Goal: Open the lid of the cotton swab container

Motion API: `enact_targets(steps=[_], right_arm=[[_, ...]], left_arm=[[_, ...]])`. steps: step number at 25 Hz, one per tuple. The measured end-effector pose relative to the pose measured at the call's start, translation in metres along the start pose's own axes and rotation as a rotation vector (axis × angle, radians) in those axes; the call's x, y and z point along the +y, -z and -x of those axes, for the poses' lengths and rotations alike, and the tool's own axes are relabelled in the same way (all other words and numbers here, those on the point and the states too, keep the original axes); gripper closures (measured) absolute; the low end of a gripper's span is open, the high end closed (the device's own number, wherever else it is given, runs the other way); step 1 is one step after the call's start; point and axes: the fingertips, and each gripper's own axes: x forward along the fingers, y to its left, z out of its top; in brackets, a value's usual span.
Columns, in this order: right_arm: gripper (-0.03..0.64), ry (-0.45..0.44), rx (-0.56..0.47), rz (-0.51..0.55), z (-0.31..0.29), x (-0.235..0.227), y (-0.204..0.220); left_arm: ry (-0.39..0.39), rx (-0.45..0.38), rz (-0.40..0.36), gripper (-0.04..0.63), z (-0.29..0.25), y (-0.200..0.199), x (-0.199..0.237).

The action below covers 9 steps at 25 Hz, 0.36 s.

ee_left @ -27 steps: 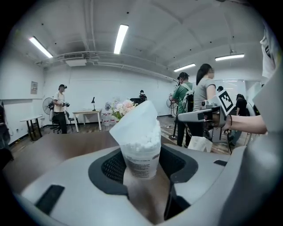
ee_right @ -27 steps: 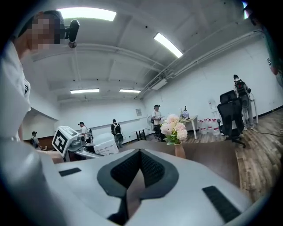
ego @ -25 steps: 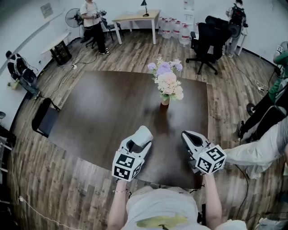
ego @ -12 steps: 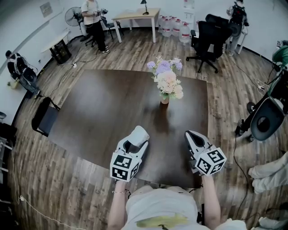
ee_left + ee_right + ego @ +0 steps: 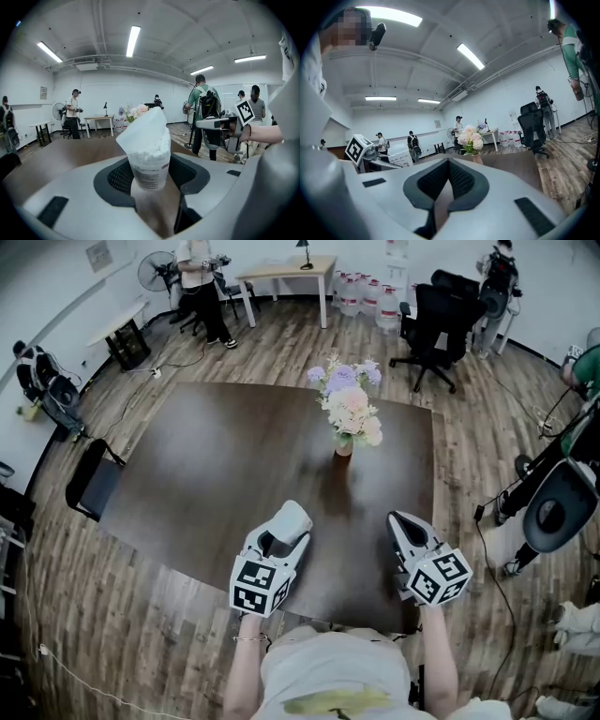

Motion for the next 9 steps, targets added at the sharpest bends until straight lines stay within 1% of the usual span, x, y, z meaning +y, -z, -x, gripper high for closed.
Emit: enact_targets(steps=[9], right_arm=[[0.597, 0.012, -0.013, 0.010, 0.0014, -0.0039, -0.0011]], left_arm=[[0.001, 0.006, 0.002, 0.356, -0.0007, 0.0021, -0.0005]])
